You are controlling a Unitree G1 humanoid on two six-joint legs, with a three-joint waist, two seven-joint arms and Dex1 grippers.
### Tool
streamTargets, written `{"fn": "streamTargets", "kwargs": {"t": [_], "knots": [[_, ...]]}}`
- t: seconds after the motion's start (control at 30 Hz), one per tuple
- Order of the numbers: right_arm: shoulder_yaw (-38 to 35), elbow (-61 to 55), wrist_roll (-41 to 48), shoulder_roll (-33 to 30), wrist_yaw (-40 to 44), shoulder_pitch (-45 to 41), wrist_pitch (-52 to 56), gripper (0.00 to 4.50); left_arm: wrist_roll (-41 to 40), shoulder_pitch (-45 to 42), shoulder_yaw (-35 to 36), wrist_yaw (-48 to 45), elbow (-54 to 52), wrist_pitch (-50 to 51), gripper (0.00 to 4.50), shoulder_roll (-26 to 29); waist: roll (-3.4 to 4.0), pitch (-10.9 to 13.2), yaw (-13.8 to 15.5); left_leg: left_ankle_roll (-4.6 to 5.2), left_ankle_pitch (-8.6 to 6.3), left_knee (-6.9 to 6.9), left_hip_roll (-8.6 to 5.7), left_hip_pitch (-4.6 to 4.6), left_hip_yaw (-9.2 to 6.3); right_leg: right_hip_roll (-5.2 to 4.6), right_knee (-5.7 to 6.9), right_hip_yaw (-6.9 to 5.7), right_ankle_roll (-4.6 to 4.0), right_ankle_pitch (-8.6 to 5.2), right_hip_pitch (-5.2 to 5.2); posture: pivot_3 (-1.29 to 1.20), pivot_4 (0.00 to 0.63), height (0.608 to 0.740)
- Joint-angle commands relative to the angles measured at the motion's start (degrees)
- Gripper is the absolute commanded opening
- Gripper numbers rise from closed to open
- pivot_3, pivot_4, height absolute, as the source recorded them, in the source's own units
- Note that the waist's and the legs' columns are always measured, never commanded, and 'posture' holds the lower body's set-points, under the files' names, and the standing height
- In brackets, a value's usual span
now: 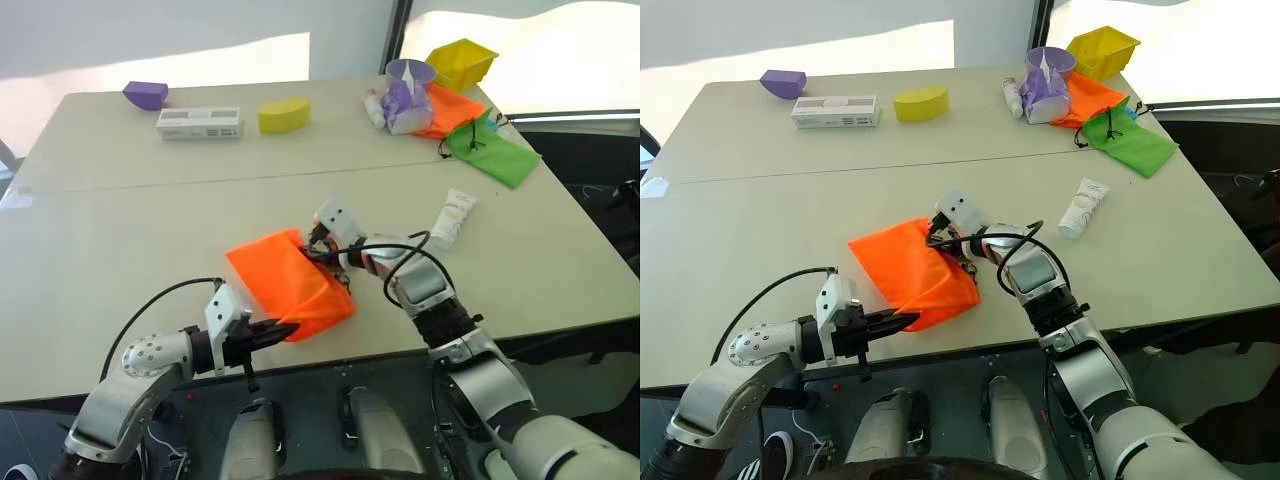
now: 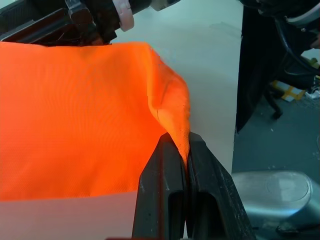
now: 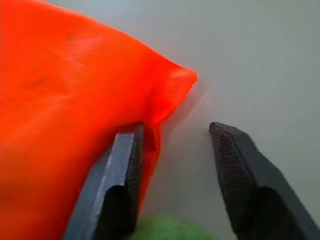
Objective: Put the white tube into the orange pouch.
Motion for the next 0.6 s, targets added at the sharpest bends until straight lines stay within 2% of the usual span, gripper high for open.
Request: {"fn": "streamTargets", "kwargs": {"t": [0.03, 0.07, 0.47, 0.6], "knots": [[0.40, -1.61, -0.17, 0.56, 0.65, 0.26, -1.55, 0.22, 0.22, -0.21, 0.40, 0.12, -1.30, -1.09, 0.00, -0.19, 0.00, 0.00, 0.02, 0.00, 0.00, 0.00, 0.00, 0.00, 0.00, 0.00, 0.00, 0.00, 0.00, 0.00, 0.00, 0.00, 0.150, 0.740], [0.32, -1.83, 0.06, 0.71, 1.07, 0.28, -1.85, 0.05, 0.26, -0.23, 0.40, 0.15, -1.25, -1.13, 0.00, -0.20, 0.00, 0.00, 0.02, 0.00, 0.00, 0.00, 0.00, 0.00, 0.00, 0.00, 0.00, 0.00, 0.00, 0.00, 0.00, 0.00, 0.150, 0.740], [-6.30, 2.07, 2.09, 2.65, -1.76, -2.58, -2.05, 0.05, 1.51, -0.93, 0.41, 0.14, -0.24, -1.84, 0.00, -1.17, 0.00, 0.00, 0.00, -0.01, 0.00, -0.02, 0.00, -0.01, 0.01, -0.02, -0.01, 0.00, 0.00, 0.00, -0.03, 0.00, 0.150, 0.740], [-10.78, 3.79, 3.24, -0.30, -3.00, -3.40, -2.17, 0.05, 3.84, -4.49, 0.15, 0.83, 3.16, -5.42, 0.00, -3.09, 0.03, 0.02, 0.23, 0.00, 0.00, -0.02, -0.01, -0.06, -0.01, -0.04, -0.02, -0.03, 0.00, 0.00, -0.04, 0.00, 0.150, 0.740]]}}
